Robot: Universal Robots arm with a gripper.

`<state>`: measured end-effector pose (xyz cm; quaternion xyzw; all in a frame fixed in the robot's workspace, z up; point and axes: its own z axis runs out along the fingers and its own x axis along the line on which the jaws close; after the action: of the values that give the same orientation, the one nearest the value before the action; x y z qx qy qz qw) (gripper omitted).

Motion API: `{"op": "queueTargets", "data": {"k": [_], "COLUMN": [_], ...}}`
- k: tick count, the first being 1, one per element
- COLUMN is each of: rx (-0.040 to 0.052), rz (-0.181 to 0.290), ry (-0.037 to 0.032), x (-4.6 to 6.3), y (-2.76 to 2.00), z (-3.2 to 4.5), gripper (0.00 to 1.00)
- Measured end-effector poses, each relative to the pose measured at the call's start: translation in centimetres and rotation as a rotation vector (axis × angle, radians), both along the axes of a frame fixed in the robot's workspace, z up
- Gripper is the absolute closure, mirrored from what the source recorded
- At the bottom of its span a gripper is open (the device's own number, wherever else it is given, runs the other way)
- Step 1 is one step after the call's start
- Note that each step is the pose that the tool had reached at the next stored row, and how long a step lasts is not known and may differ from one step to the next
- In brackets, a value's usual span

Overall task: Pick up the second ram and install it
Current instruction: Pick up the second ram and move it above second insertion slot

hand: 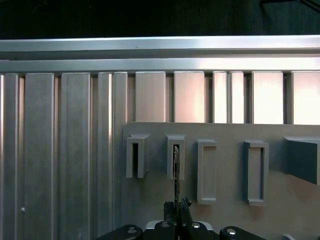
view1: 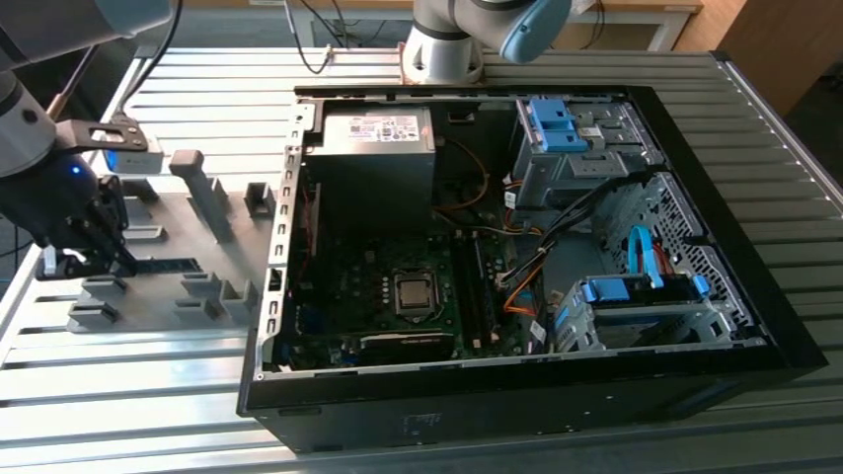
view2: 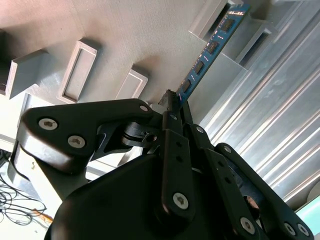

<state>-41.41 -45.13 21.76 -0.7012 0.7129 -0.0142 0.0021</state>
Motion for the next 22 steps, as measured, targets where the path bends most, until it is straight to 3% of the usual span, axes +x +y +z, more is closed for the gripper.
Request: {"op": "queueTargets", "data": {"k": [22], "rx": [0.0000], "rz": [0.000], "ry": [0.0001], "x": [0.00], "y": [0.00], "z": [0.73], "gripper": [0.86]}}
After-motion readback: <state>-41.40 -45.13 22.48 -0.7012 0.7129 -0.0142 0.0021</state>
